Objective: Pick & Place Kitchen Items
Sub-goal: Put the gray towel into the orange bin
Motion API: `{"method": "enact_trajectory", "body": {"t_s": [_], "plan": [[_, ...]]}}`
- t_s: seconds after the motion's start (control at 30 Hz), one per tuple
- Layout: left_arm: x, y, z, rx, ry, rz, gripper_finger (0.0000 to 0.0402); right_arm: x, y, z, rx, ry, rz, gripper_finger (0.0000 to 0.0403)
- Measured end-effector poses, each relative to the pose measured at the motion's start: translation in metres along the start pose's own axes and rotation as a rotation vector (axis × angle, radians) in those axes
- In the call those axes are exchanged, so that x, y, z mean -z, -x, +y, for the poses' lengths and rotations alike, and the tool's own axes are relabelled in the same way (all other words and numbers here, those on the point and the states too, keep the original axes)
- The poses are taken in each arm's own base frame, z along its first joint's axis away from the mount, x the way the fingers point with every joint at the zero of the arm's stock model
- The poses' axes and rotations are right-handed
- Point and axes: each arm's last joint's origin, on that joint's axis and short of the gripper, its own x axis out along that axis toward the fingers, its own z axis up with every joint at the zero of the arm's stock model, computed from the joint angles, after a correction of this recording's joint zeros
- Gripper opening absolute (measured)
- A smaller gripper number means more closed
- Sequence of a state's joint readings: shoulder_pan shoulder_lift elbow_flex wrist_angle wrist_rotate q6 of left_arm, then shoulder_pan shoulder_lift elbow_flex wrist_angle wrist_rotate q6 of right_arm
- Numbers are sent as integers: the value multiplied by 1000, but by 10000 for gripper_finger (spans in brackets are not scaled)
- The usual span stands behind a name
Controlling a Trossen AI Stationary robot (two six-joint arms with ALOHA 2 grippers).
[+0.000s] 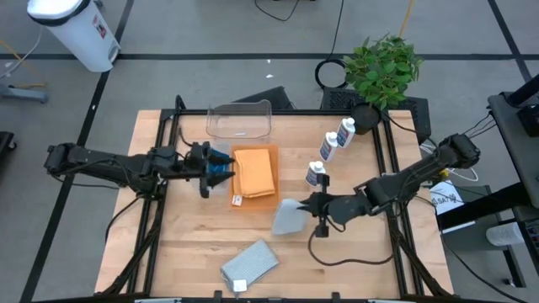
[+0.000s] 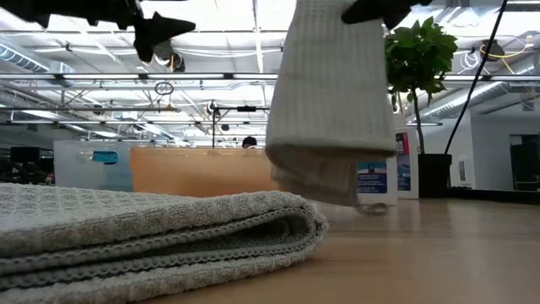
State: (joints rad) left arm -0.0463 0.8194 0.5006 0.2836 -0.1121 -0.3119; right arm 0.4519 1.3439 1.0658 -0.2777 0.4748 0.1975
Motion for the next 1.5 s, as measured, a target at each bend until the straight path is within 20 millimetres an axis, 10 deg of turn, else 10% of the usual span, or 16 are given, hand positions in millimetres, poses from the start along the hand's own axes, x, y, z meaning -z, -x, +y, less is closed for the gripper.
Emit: {"method": "enact_trajectory", "body": {"t_s": [0.93,1.5], "plan": [[-19,-167,-59,104,-189,623,241,7,-27,6,19,49,67,1],[10,-199,-49,166,-150,704,241,7,-27,6,16,48,67,2]]}}
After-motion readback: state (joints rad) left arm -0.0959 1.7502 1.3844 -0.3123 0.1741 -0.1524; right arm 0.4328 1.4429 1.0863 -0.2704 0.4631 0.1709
